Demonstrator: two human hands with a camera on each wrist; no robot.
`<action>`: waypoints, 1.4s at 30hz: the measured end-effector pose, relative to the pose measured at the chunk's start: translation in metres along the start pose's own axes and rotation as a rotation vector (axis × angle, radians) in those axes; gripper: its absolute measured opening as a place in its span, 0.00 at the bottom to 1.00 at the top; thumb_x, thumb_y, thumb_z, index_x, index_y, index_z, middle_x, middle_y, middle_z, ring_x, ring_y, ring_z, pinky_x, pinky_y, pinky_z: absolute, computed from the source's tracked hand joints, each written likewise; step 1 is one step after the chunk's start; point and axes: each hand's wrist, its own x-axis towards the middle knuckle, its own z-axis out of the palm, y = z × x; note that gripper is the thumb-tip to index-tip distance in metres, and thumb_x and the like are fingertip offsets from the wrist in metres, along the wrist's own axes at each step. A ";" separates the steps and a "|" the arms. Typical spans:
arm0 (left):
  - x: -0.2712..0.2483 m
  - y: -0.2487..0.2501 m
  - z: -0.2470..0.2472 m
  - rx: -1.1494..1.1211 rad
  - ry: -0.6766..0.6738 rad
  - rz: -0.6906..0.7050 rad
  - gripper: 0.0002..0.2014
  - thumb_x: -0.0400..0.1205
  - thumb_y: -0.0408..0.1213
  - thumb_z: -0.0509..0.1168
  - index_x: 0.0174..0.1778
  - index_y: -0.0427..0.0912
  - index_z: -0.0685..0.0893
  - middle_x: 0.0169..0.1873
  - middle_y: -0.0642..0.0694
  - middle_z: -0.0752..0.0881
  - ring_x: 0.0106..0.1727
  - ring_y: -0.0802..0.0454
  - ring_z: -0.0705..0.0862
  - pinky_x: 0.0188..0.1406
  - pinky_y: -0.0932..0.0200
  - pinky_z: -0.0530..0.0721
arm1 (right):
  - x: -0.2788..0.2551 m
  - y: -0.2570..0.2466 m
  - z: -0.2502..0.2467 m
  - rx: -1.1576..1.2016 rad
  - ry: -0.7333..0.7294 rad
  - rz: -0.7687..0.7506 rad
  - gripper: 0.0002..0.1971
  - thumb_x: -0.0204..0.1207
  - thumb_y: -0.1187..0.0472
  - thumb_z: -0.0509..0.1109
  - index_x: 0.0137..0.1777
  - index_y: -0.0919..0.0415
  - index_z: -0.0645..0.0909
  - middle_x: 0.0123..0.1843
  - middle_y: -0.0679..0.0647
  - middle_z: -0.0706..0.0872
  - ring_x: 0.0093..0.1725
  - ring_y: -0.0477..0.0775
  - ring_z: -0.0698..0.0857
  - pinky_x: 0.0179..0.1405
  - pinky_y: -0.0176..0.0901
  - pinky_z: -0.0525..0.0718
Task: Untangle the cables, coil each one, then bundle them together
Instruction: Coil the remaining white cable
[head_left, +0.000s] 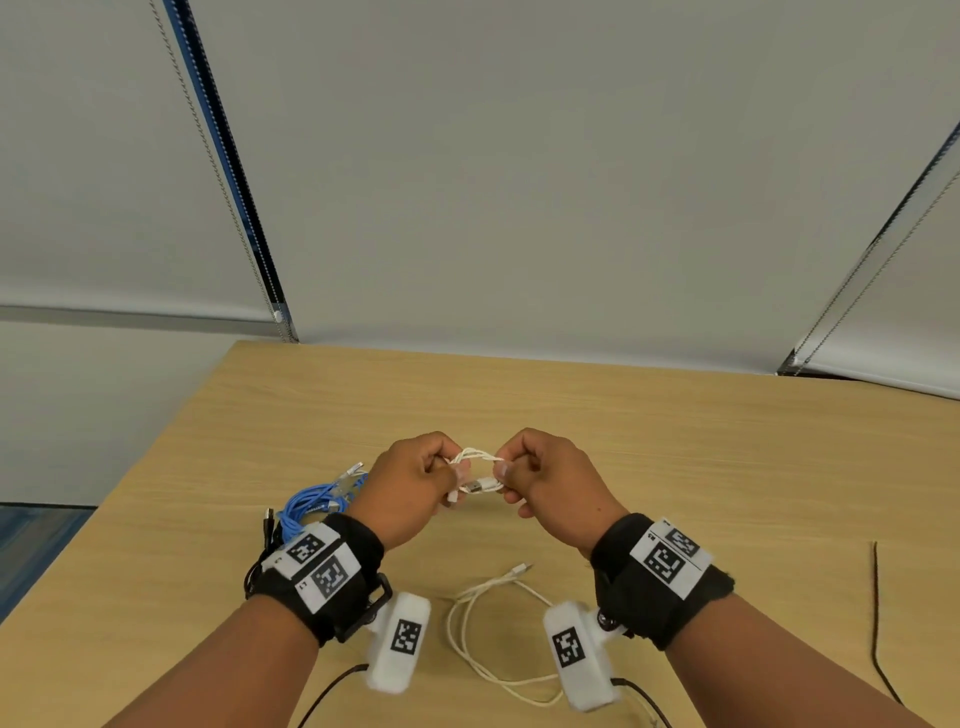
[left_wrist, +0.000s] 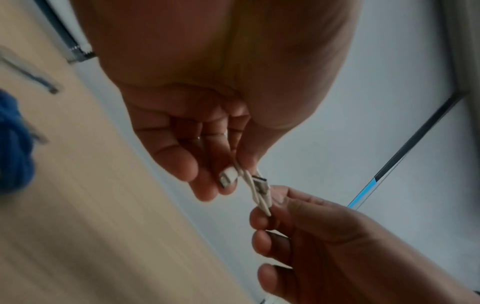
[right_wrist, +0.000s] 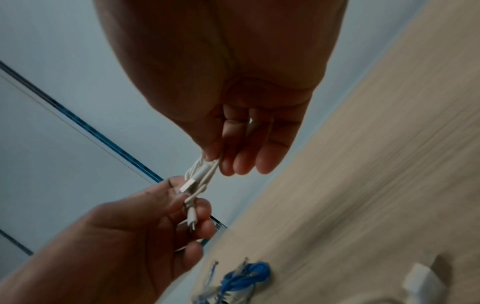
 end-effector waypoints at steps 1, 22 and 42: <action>0.000 -0.004 -0.005 0.046 0.042 -0.002 0.06 0.85 0.36 0.67 0.47 0.48 0.89 0.34 0.46 0.92 0.34 0.53 0.88 0.39 0.53 0.85 | -0.001 0.004 0.001 -0.011 -0.031 -0.007 0.02 0.82 0.61 0.71 0.52 0.54 0.83 0.39 0.53 0.90 0.38 0.49 0.89 0.42 0.52 0.90; -0.009 -0.029 -0.027 0.123 0.074 0.037 0.15 0.77 0.52 0.70 0.60 0.62 0.84 0.58 0.57 0.85 0.55 0.63 0.86 0.59 0.56 0.85 | 0.001 0.025 -0.013 -0.215 -0.330 0.017 0.08 0.82 0.59 0.73 0.42 0.51 0.90 0.47 0.46 0.90 0.43 0.41 0.86 0.45 0.36 0.79; 0.010 0.001 0.029 -0.243 0.193 -0.020 0.26 0.78 0.50 0.75 0.71 0.61 0.76 0.58 0.57 0.80 0.57 0.56 0.84 0.51 0.56 0.83 | 0.002 0.003 -0.069 0.369 -0.075 0.131 0.07 0.86 0.61 0.67 0.47 0.62 0.81 0.35 0.57 0.84 0.29 0.55 0.83 0.34 0.50 0.86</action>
